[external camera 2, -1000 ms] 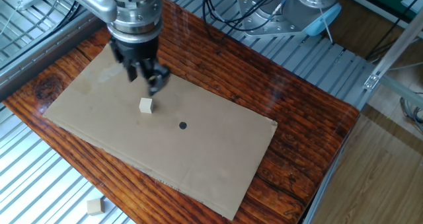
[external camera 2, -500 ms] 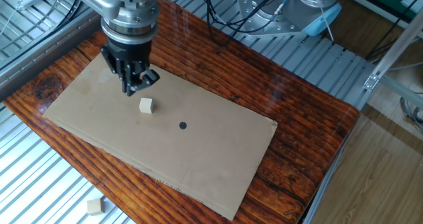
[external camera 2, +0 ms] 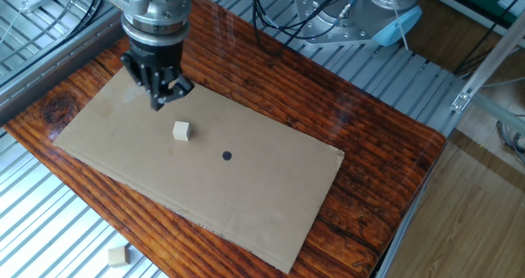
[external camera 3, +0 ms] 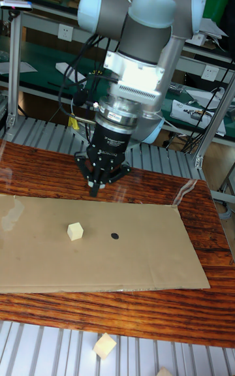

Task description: Pick up one small block

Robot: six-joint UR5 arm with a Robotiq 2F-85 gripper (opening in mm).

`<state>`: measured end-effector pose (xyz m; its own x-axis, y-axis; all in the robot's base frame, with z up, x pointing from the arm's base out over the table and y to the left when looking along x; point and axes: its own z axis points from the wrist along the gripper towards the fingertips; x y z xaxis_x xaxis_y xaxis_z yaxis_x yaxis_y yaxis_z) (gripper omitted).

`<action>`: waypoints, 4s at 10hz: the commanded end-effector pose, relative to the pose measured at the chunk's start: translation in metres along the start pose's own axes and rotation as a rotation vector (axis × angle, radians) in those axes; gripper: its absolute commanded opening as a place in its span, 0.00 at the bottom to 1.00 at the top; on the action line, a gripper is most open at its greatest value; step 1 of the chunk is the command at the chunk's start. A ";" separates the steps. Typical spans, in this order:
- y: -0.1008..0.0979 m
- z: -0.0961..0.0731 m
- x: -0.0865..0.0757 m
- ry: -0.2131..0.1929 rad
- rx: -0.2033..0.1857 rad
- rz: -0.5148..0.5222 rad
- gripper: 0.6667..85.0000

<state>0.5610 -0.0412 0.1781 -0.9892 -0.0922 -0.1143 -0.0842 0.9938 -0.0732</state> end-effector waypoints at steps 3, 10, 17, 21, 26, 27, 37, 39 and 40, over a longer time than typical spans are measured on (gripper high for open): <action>-0.015 -0.007 0.058 0.215 0.032 -0.094 0.01; -0.002 0.070 0.019 0.045 -0.102 -0.490 1.00; -0.006 0.104 -0.004 -0.016 -0.061 -0.557 0.97; 0.007 0.123 -0.007 -0.039 -0.098 -0.520 0.91; -0.009 0.120 0.016 0.068 -0.063 -0.474 0.87; -0.019 0.123 0.015 0.078 -0.025 -0.487 0.86; 0.003 0.144 0.034 0.125 -0.125 -0.376 0.00; 0.028 0.106 0.036 0.153 -0.182 -0.317 0.00; 0.039 0.093 0.035 0.154 -0.199 -0.281 0.00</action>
<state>0.5466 -0.0426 0.0361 -0.8894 -0.4566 0.0196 -0.4551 0.8888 0.0539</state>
